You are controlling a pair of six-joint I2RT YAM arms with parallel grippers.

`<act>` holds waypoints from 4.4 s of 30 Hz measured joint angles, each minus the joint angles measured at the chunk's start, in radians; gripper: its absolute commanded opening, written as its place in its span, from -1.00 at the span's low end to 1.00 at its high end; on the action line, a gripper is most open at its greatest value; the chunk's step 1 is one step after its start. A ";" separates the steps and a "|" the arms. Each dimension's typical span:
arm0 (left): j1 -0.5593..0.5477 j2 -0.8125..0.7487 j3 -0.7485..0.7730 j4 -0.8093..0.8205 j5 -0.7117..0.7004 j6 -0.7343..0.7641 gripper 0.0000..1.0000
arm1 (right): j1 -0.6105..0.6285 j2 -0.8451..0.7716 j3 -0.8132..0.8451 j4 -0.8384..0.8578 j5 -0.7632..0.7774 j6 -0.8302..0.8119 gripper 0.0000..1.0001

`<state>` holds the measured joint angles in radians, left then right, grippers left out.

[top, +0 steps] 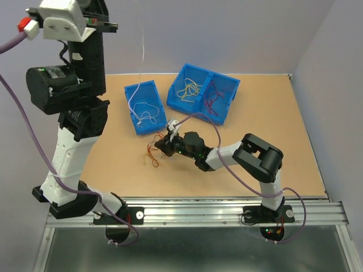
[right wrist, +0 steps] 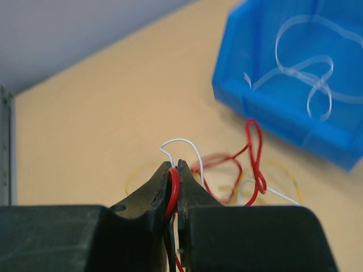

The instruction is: Untangle the cables

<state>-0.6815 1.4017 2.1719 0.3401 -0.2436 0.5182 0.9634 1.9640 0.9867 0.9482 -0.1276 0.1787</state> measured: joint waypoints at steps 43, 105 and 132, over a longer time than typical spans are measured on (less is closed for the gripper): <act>0.313 -0.074 -0.742 0.381 0.042 -0.005 -1.00 | -0.002 -0.676 -0.697 0.055 0.254 0.056 -0.99; 0.457 0.208 -0.833 -0.225 0.015 0.103 -1.00 | -0.002 -0.716 -0.702 0.000 0.262 0.053 -0.99; 0.263 0.602 -1.191 0.882 -0.521 1.019 -1.00 | -0.002 -0.728 -0.703 -0.006 0.271 0.043 -0.99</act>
<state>-0.4187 2.0037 0.9810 1.2224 -0.7643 1.5372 0.9619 1.2362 0.2840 0.9424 0.1432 0.2214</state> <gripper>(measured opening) 0.025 0.108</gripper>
